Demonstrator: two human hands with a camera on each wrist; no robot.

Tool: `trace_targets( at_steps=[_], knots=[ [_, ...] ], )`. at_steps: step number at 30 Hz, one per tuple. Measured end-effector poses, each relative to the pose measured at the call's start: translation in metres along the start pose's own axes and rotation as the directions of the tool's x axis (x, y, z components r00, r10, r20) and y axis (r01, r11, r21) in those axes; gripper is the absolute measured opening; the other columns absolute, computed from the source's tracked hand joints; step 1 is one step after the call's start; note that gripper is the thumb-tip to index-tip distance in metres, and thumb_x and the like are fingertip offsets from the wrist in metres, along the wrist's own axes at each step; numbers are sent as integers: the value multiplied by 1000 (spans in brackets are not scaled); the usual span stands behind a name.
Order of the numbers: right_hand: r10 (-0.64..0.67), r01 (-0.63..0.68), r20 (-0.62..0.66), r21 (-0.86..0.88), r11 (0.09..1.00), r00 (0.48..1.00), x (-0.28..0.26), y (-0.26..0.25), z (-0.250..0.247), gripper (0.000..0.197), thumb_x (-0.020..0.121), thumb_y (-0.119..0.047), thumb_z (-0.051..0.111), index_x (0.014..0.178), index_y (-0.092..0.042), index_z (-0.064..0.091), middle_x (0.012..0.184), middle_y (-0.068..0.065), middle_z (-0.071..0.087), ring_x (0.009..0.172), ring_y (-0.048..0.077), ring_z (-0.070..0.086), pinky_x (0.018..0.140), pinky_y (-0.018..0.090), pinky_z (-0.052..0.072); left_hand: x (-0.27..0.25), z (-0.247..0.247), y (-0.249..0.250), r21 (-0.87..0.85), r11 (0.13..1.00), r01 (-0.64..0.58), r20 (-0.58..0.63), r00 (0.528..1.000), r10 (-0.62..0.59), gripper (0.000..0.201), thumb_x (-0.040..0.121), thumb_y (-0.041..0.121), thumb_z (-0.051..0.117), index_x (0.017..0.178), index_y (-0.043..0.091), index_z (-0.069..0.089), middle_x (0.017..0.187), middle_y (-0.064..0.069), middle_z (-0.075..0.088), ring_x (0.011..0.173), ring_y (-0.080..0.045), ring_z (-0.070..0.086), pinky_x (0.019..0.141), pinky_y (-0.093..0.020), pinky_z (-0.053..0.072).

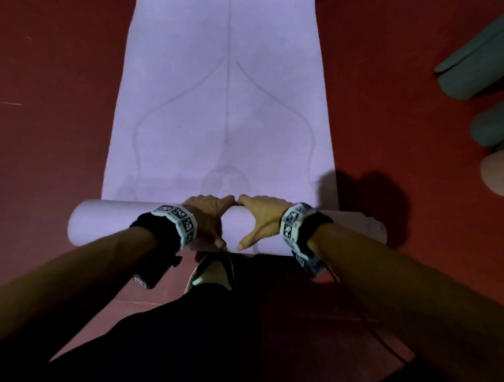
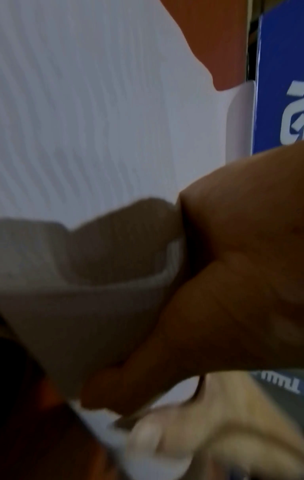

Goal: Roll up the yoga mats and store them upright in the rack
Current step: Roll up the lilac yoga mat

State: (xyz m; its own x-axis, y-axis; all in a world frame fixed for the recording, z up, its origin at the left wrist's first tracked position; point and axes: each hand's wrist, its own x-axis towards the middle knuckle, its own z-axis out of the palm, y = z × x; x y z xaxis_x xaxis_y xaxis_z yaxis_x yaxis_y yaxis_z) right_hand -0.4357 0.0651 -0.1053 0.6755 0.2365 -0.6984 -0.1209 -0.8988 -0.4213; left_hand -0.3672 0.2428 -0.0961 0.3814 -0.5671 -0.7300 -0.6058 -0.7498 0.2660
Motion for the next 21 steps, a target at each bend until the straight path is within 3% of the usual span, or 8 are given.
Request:
trace_targets(
  at_steps=[2,4,8,11,14,17,19,21],
  knots=[
    [-8,-5,-101,-130,991,995,-12,-6,14,114,46,-79,80,138,-35,28,128,-2,54,115,26,56,93,43,45,-1,-3,-2,-37,999,0,-5,1000,0,95,47,57,86,127,42,38,114,5,64,105,-24,63,90,-41,53],
    [-5,-21,-124,-212,977,992,-16,-11,24,122,49,-77,80,145,-31,22,135,1,51,121,28,53,98,45,41,-6,3,-2,-16,1000,-7,-26,1000,7,92,45,64,81,123,43,36,111,8,62,103,-22,63,89,-40,53],
    [20,-28,-84,-100,995,996,-1,-7,2,107,43,-76,80,132,-39,35,119,-5,63,106,26,63,88,44,53,-8,9,3,111,993,-40,-121,991,54,110,45,63,83,132,29,26,117,-3,56,107,-31,59,87,-44,46],
    [25,-25,-6,-96,995,1000,11,-10,-13,110,44,-74,83,139,-39,40,129,-6,63,113,23,62,96,41,51,-11,4,3,125,992,-30,-147,988,48,119,44,63,87,137,23,25,122,-7,55,110,-34,57,89,-47,43],
    [15,-13,34,-72,997,999,8,-13,-12,115,49,-73,83,146,-36,32,136,-3,60,118,23,59,100,41,49,-15,-1,4,65,998,-21,-134,991,30,107,54,56,85,138,24,27,119,-8,57,109,-34,59,90,-45,44],
    [4,-13,-69,-133,991,998,-11,-14,0,125,49,-87,70,149,-36,17,141,-1,52,123,27,55,101,47,46,-19,-8,6,-17,1000,-24,-81,996,23,96,59,47,86,139,30,36,116,-3,62,107,-29,62,86,-34,47],
    [4,-15,-71,-147,989,997,-17,-13,9,125,44,-90,68,147,-37,20,135,-2,53,121,26,54,99,48,45,-20,-10,3,-98,995,-13,25,1000,15,90,54,41,91,132,39,45,117,5,65,109,-23,63,90,-31,51],
    [23,-28,-46,-111,993,999,-11,-12,11,116,42,-88,72,139,-41,32,128,-5,58,115,25,59,96,45,49,-23,-9,3,-148,989,6,67,998,4,91,47,45,90,126,41,46,116,7,65,110,-23,63,93,-38,53]
  ],
)
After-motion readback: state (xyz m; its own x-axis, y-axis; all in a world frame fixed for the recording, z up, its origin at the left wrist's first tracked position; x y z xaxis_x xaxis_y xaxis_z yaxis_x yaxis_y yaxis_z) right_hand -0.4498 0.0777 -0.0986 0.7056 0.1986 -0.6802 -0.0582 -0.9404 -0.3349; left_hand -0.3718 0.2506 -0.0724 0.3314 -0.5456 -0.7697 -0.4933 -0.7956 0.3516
